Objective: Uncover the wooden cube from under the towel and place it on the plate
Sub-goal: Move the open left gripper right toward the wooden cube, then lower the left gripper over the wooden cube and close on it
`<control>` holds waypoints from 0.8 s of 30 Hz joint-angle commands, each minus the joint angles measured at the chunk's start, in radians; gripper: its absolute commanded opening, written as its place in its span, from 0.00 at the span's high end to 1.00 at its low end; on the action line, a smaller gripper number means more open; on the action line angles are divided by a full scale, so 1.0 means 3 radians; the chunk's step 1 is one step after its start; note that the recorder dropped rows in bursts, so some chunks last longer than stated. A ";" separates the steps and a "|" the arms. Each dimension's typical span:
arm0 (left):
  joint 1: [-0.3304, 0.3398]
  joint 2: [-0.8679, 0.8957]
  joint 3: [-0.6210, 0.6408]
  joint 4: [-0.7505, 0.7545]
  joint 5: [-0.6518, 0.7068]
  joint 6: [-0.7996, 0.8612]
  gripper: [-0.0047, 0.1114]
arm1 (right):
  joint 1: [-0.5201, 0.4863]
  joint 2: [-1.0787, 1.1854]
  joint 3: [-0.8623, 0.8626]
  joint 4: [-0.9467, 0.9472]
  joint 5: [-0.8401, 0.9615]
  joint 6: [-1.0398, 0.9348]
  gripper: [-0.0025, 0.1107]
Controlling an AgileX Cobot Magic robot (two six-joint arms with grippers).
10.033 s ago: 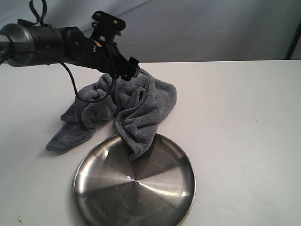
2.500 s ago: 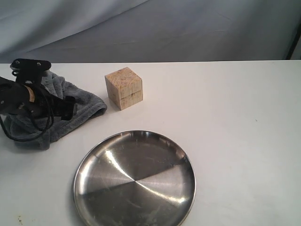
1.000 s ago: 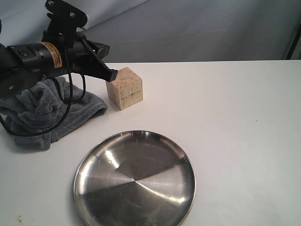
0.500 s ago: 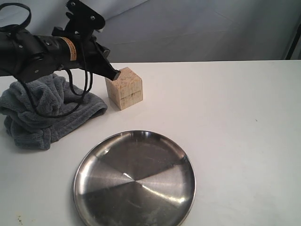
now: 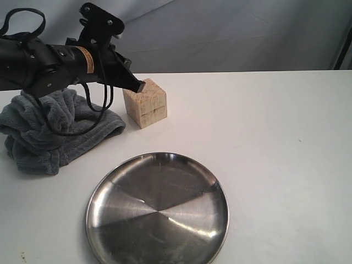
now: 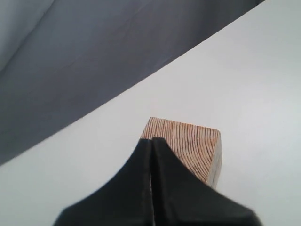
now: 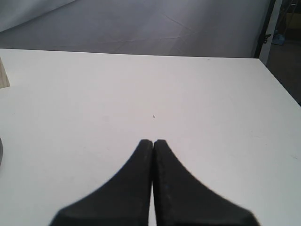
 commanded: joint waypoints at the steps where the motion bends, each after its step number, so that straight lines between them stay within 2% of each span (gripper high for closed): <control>1: -0.0034 -0.0033 -0.0016 -0.0013 0.0349 -0.0757 0.96 | 0.0005 -0.0013 0.0011 0.0026 -0.0026 -0.0004 0.98; 3: -0.0050 -0.0033 -0.0016 -0.0004 0.0521 -0.0667 0.96 | 0.0005 -0.0013 0.0011 0.0026 -0.0026 -0.0004 0.98; 5: -0.0056 -0.0033 -0.0016 -0.0004 0.0617 -0.0340 0.96 | 0.0005 -0.0013 0.0011 0.0026 -0.0026 -0.0004 0.98; 13: -0.0058 -0.0033 -0.0228 -0.0011 0.0667 0.0316 0.96 | 0.0005 -0.0013 0.0011 0.0026 -0.0026 -0.0004 0.98; 16: -0.0058 -0.0006 -0.0409 -0.0237 0.0967 0.0788 0.96 | 0.0005 -0.0013 0.0011 0.0026 -0.0026 -0.0004 0.98; 19: -0.0033 0.0081 -0.0675 -0.1012 0.1393 0.1901 0.96 | 0.0005 -0.0013 0.0011 0.0026 -0.0026 -0.0004 0.98; 21: 0.0024 0.0182 -0.0848 -0.1834 0.1699 0.2856 0.96 | 0.0005 -0.0013 0.0011 0.0026 -0.0026 -0.0004 0.98; 24: 0.0077 0.0307 -0.1018 -0.2688 0.1869 0.3642 0.96 | 0.0005 -0.0013 0.0011 0.0026 -0.0026 -0.0004 0.98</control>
